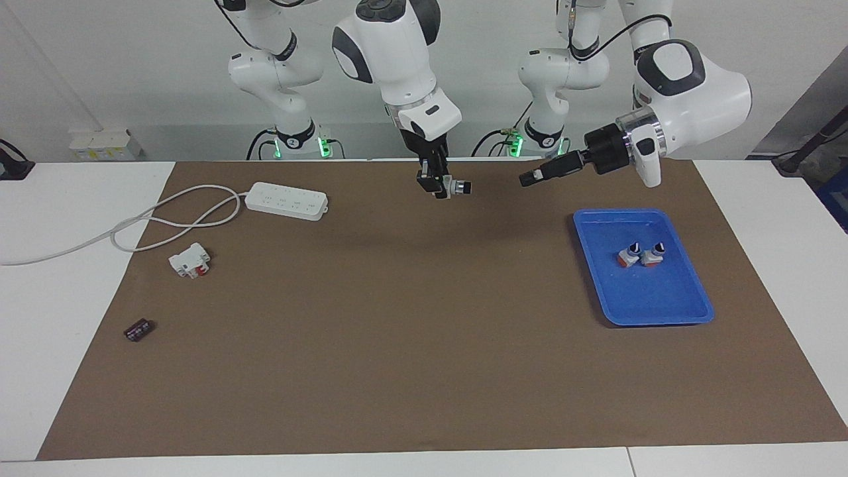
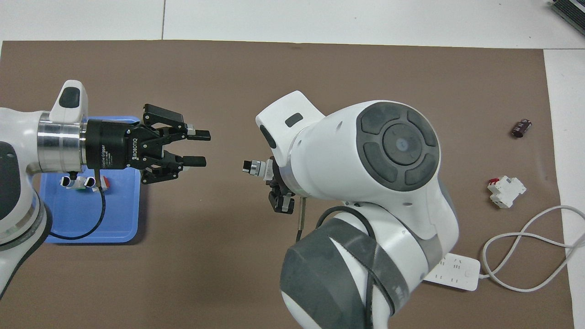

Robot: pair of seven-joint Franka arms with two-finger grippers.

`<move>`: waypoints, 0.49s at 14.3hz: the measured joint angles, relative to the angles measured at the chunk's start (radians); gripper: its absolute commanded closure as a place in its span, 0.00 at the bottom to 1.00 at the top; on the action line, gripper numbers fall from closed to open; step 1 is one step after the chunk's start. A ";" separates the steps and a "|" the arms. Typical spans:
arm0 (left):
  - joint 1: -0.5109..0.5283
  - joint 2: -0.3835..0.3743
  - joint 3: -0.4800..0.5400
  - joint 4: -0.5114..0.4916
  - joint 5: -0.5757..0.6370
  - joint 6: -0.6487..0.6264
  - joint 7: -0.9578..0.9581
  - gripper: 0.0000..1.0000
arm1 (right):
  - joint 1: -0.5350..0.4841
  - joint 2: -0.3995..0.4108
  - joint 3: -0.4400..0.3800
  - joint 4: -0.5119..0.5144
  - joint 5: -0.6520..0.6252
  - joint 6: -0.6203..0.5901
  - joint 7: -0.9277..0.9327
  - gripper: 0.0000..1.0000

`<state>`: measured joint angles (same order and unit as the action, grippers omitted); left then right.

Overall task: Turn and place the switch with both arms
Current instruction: 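Hold the switch up with the right gripper while the left gripper reaches toward it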

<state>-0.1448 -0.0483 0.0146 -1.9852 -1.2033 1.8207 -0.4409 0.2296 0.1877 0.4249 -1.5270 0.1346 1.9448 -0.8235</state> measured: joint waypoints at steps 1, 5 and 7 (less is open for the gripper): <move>-0.011 0.000 0.000 -0.003 -0.013 0.014 -0.007 0.49 | 0.000 0.002 0.000 0.001 0.001 0.000 -0.020 1.00; -0.072 0.000 -0.002 -0.008 -0.045 0.063 -0.033 0.53 | 0.003 0.009 0.002 0.006 0.006 0.000 -0.077 1.00; -0.104 0.000 -0.002 -0.022 -0.076 0.108 -0.035 0.58 | 0.004 0.010 0.003 0.007 0.008 0.000 -0.087 1.00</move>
<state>-0.2492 -0.0482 0.0128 -2.0074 -1.2788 1.9286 -0.4763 0.2339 0.1973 0.4277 -1.5199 0.1424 1.9449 -0.9108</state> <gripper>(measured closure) 0.507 0.590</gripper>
